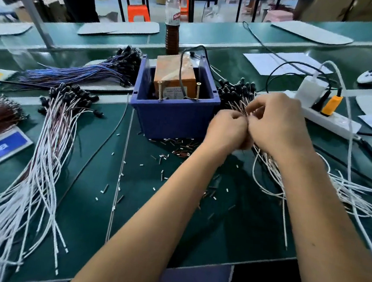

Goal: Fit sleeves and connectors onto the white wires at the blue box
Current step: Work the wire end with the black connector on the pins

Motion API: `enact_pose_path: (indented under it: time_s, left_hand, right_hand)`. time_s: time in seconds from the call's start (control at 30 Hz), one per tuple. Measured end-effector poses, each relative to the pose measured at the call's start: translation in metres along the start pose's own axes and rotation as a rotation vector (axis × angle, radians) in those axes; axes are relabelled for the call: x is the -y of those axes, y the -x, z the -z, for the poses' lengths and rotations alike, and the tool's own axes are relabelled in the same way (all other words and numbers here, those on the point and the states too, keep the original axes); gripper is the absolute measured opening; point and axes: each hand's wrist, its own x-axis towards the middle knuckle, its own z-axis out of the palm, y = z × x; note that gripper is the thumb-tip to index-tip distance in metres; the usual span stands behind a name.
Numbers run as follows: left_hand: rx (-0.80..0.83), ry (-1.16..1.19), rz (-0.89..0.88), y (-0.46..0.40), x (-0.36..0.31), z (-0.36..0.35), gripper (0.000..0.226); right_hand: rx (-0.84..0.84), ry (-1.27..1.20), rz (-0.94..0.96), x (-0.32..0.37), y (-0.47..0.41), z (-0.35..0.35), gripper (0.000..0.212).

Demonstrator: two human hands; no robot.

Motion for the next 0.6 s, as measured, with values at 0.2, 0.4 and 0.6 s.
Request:
enact_pose_path:
  time_s: [0.2, 0.4, 0.6]
  left_hand:
    - [0.514, -0.262, 0.121, 0.056, 0.012, 0.094, 0.017]
    - [-0.056, -0.719, 0.246, 0.064, 0.039, 0.192, 0.015]
    - [-0.812, -1.067, 0.304, 0.048, 0.072, 0.261, 0.040]
  right_hand:
    - [0.126, -0.145, 0.176, 0.060, 0.029, -0.029, 0.017]
    - [0.400, -0.257, 0.267, 0.112, 0.059, -0.085, 0.010]
    - [0.587, -0.245, 0.331, 0.171, 0.079, -0.137, 0.010]
